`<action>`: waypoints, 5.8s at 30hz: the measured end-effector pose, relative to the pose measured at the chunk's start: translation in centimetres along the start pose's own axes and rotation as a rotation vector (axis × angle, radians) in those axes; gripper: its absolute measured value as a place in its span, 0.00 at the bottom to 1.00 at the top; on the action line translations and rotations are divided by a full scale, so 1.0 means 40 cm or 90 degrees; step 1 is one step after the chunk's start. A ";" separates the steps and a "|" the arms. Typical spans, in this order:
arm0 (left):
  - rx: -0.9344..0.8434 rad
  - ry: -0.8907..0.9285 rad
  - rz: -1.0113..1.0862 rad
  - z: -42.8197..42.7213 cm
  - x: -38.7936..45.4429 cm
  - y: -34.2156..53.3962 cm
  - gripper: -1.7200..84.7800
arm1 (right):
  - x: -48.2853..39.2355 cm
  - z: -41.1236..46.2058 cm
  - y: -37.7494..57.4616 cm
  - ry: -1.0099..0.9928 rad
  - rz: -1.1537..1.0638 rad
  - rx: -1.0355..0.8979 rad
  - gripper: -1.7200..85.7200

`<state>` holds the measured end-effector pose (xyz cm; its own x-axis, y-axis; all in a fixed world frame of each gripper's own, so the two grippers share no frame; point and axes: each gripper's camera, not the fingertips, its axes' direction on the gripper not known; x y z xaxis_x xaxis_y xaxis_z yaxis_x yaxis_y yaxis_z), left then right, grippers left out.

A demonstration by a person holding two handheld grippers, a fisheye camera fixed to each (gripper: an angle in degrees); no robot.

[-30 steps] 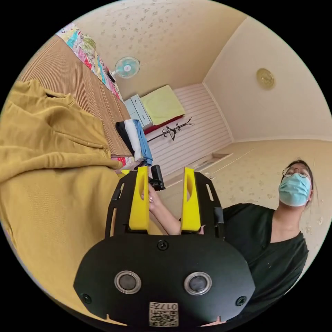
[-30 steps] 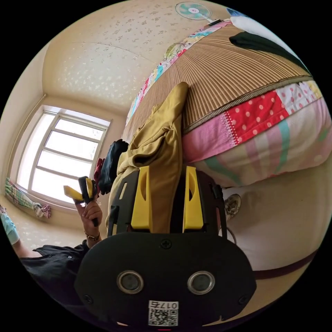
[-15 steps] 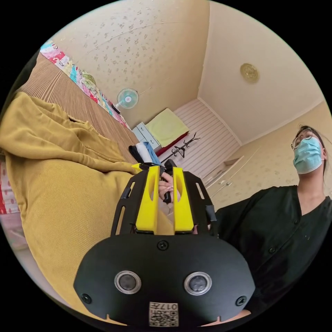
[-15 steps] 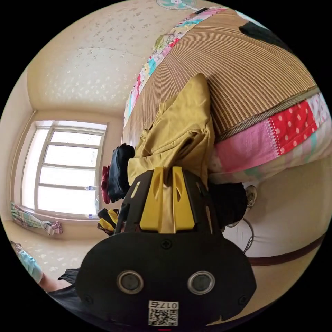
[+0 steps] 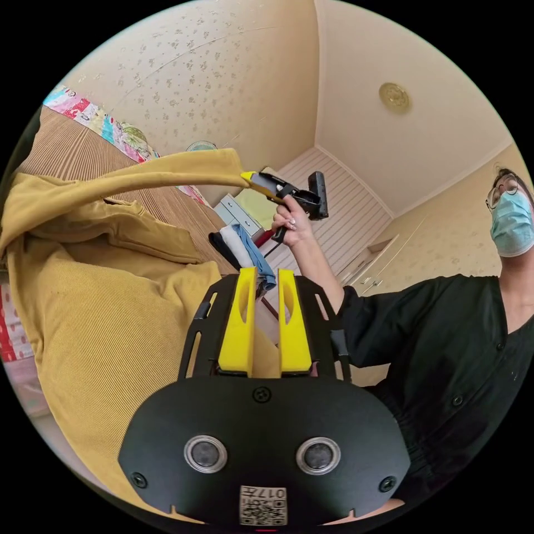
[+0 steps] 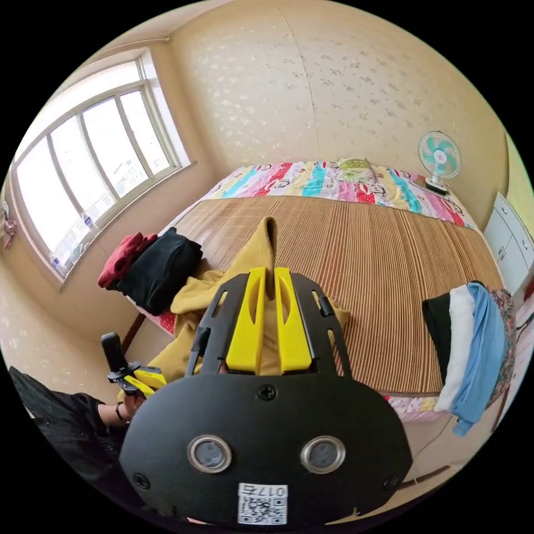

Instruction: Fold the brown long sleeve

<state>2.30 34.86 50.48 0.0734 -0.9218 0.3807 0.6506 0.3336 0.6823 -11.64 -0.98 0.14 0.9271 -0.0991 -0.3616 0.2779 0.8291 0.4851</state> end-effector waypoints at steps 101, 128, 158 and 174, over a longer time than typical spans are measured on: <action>-0.190 0.118 -0.283 -0.828 0.558 -0.172 0.08 | 0.410 -0.192 0.902 -0.761 0.144 0.048 0.08; 0.043 -0.248 -0.220 -0.530 0.155 -0.911 0.21 | 0.496 0.093 0.171 -0.373 0.316 0.085 0.16; 0.160 -0.069 -0.556 -0.542 -0.086 -0.311 0.23 | 0.304 0.113 0.607 -0.213 0.434 -0.041 0.10; 0.037 -0.289 -0.225 -0.153 0.129 -0.622 0.08 | -0.199 0.140 -0.029 -0.327 -0.011 -0.195 0.23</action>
<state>-8.88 20.58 31.64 -0.4806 -0.8064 0.3446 0.5328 0.0436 0.8451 -17.92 -4.24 6.91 0.9470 -0.3049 0.1010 0.2803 0.9381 0.2035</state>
